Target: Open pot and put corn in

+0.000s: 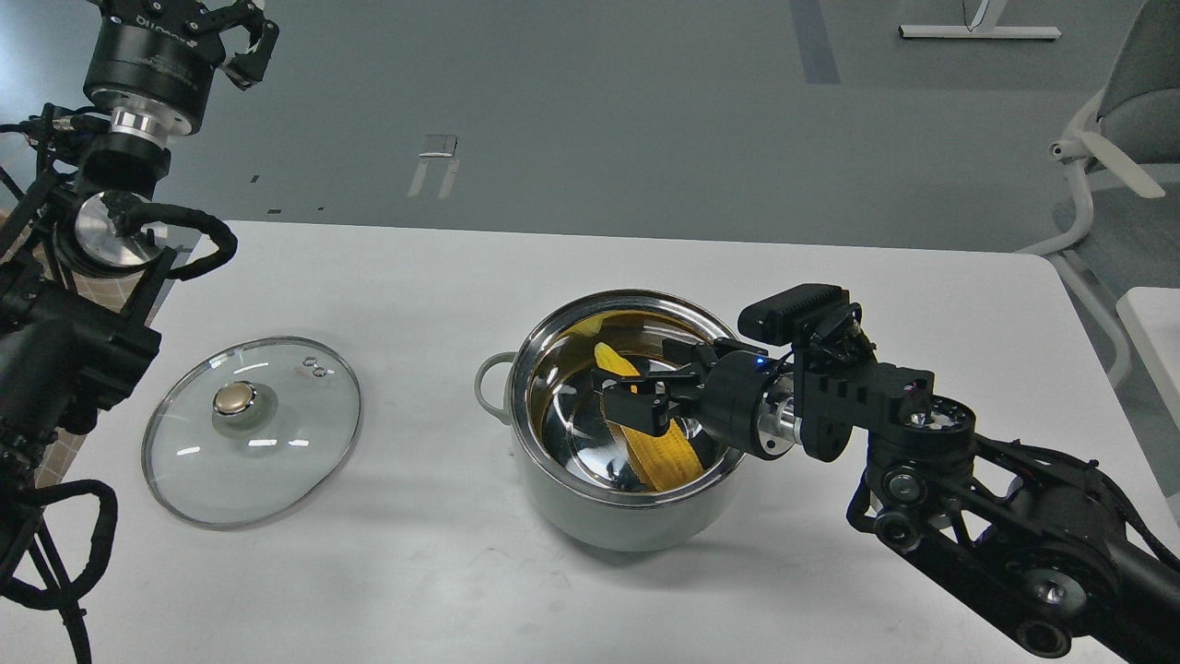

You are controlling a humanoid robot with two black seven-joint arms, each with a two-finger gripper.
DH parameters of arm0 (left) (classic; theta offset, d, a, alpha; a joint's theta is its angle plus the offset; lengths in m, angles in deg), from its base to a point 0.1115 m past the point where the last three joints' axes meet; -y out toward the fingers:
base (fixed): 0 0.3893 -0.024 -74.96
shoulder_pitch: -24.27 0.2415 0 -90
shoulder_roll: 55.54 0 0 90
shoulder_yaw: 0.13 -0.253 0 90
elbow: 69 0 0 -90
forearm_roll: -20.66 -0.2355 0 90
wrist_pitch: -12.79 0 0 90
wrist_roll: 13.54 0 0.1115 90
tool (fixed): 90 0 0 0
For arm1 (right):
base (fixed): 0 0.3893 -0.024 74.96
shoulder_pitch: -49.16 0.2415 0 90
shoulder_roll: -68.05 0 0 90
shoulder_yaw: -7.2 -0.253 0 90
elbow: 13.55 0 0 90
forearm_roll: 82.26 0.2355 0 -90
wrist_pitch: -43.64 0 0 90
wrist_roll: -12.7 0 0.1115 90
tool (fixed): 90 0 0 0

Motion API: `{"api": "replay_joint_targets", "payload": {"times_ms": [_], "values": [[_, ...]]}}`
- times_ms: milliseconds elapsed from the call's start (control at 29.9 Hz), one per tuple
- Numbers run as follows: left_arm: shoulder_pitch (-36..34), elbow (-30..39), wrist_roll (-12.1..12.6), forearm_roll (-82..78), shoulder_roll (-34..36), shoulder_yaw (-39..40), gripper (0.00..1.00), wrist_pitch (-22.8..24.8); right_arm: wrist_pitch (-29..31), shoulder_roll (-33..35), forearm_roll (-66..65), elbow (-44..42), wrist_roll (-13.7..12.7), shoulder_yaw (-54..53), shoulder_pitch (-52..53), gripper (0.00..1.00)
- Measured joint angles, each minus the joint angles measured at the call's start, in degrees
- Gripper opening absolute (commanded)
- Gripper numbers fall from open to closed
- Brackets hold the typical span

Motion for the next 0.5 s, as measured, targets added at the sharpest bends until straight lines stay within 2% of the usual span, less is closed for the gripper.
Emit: {"api": "replay_joint_targets", "payload": {"times_ms": [100, 334, 501], "values": [[0.2, 0.0, 0.3, 0.0, 0.2, 0.0, 0.97, 0.0, 0.0, -0.9, 0.1, 0.1, 0.2, -5.5, 1.9, 1.00], [0.8, -0.1, 0.3, 0.0, 0.1, -0.4, 0.98, -0.1, 0.0, -9.3, 0.6, -0.7, 1.8, -20.8, 7.8, 1.00], [0.8, -0.3, 1.1, -0.1, 0.6, -0.4, 0.98, 1.5, 0.0, -14.8, 8.4, -4.2, 2.6, -33.1, 10.0, 1.00]]}}
